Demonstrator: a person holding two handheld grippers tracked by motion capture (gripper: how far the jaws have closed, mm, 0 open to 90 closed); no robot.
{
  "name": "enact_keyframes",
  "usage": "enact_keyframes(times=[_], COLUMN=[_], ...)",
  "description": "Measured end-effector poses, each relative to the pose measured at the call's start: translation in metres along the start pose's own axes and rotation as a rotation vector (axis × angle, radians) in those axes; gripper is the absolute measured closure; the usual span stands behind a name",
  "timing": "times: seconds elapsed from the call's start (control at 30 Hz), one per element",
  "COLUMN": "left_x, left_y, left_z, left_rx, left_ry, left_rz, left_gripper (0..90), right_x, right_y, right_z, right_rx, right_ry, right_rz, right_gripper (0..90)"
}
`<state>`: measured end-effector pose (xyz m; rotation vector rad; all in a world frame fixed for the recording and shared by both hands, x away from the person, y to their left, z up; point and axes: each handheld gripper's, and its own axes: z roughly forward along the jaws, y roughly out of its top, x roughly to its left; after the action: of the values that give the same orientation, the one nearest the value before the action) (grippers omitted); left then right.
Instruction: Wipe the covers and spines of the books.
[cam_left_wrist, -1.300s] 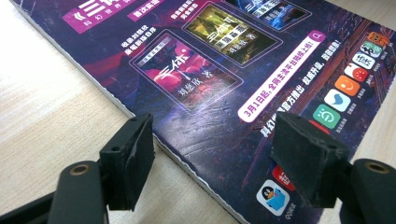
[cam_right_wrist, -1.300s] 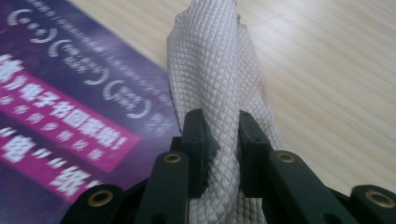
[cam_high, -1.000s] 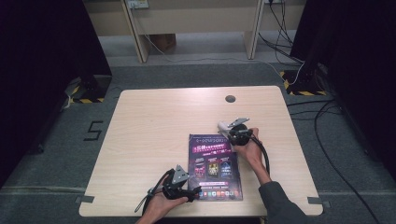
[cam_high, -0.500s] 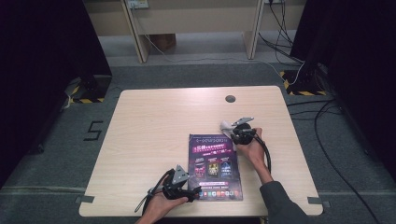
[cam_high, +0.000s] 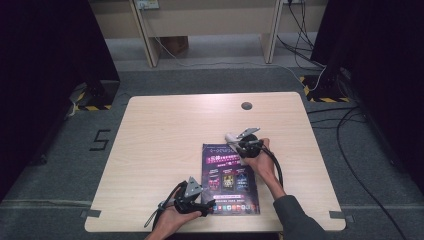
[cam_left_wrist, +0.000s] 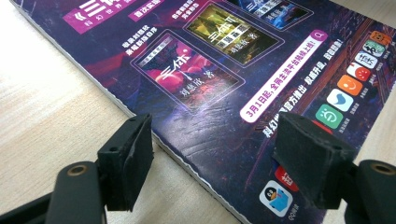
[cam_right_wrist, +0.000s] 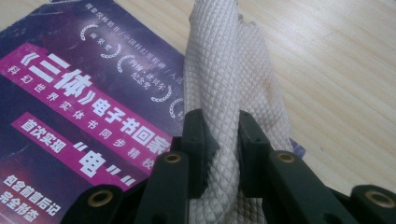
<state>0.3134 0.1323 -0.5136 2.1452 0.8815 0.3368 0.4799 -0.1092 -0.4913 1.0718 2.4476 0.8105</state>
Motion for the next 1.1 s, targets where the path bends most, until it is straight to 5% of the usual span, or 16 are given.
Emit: enact_keyframes(times=[0.17, 1.1], left_x=[0.000, 0.000], left_y=[0.000, 0.000], left_z=[0.000, 0.000], left_rx=[0.003, 0.001], left_ry=[-0.001, 0.002], left_rz=[0.001, 0.008], left_gripper=[27.0, 27.0], right_x=[0.007, 0.072], right_y=[0.004, 0.037], right_z=[0.002, 0.023], right_rx=[0.009, -0.011], right_ry=[-0.019, 0.134], right_rz=[-0.032, -0.184], right_gripper=[77.0, 76.5])
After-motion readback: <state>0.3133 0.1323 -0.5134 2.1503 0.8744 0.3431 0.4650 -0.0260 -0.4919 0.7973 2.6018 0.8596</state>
